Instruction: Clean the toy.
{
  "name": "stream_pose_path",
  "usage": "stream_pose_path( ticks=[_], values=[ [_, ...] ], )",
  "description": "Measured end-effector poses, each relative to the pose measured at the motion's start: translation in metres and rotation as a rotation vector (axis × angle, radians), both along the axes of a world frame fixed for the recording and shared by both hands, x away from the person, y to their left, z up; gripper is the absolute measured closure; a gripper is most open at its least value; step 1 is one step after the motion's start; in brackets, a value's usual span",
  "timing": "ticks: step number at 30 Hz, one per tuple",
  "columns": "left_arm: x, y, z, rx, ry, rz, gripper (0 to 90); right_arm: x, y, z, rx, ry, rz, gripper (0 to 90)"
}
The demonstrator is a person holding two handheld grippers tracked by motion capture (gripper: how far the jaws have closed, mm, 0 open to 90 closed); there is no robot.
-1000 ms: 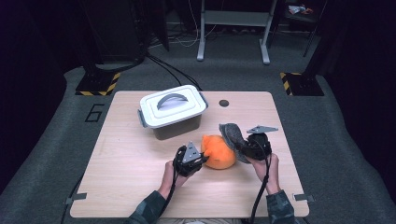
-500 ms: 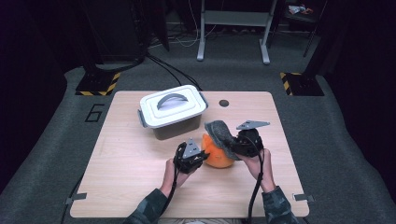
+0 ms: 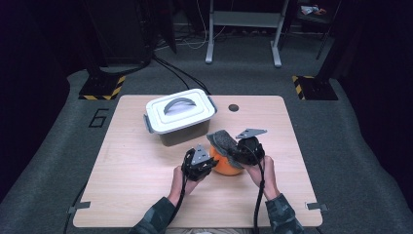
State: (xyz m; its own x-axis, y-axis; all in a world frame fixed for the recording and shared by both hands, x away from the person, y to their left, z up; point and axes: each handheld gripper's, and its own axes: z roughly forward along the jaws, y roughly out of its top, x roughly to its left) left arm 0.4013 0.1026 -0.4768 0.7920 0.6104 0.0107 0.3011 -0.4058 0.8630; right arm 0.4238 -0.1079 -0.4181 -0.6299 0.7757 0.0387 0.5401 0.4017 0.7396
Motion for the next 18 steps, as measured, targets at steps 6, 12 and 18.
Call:
stream_pose_path(
  ticks=[6, 12, 18],
  values=[
    [-0.002, 0.000, 0.001, 0.013, 0.001, 0.005, 83.2, -0.004, -0.016, -0.003, 0.001, -0.004, -0.033, 74.8],
    [-0.002, 0.001, 0.000, 0.008, 0.015, 0.008, 83.1, -0.008, -0.035, -0.009, -0.024, 0.003, -0.105, 74.8],
    [-0.002, 0.002, -0.001, 0.008, 0.019, 0.003, 83.1, -0.006, -0.055, -0.025, -0.022, 0.028, -0.170, 75.1]
  ],
)
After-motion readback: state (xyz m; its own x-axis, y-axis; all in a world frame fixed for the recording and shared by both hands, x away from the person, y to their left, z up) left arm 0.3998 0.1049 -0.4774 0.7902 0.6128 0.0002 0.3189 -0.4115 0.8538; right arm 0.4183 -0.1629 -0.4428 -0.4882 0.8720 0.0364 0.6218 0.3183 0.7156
